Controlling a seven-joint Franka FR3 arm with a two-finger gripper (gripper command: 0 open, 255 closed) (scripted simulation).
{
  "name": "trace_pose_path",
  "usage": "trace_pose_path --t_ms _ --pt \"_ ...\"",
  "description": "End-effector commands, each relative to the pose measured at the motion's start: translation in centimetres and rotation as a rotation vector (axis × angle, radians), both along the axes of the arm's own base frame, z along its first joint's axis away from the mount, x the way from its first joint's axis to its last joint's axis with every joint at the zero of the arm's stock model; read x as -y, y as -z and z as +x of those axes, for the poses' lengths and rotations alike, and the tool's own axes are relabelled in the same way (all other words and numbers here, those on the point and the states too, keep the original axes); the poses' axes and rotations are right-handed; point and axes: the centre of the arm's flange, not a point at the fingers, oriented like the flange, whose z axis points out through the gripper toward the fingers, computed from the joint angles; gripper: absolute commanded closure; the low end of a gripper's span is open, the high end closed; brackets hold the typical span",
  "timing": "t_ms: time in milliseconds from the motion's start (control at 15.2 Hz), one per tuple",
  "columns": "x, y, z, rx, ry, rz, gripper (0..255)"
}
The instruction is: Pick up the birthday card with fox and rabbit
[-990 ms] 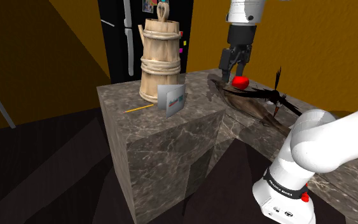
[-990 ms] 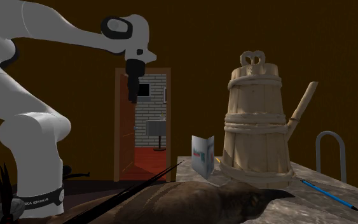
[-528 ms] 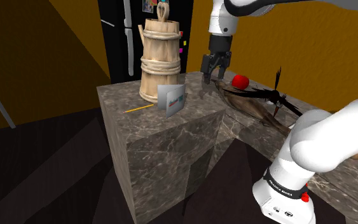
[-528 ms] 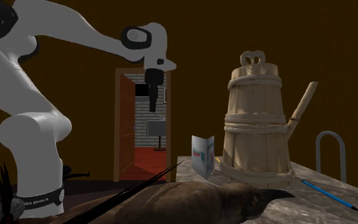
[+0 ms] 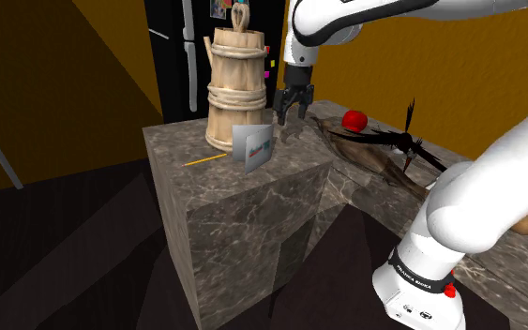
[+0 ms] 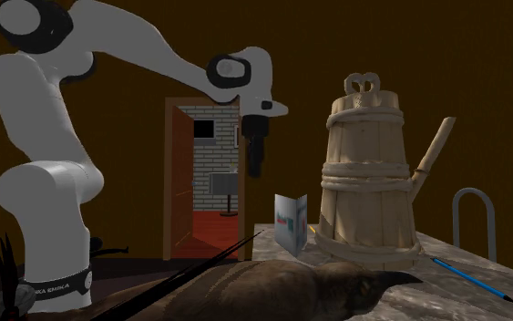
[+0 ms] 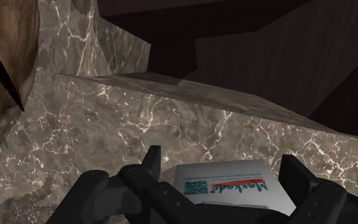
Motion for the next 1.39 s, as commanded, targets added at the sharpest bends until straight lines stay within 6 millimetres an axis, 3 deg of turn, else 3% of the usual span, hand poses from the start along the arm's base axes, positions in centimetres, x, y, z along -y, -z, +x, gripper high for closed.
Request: trace_pose_path --t_ms 0,528,1122,1188,1320 --pt "0.8 0.9 2.3 0.007 0.004 0.004 0" --pt "4.2 4.8 10.6 0.028 0.018 0.018 0" --pt "4.2 8.8 10.6 0.028 0.018 0.018 0" --pt "4.2 8.8 10.6 0.028 0.019 0.018 255" --pt "4.2 8.7 10.6 0.028 0.019 0.018 255"
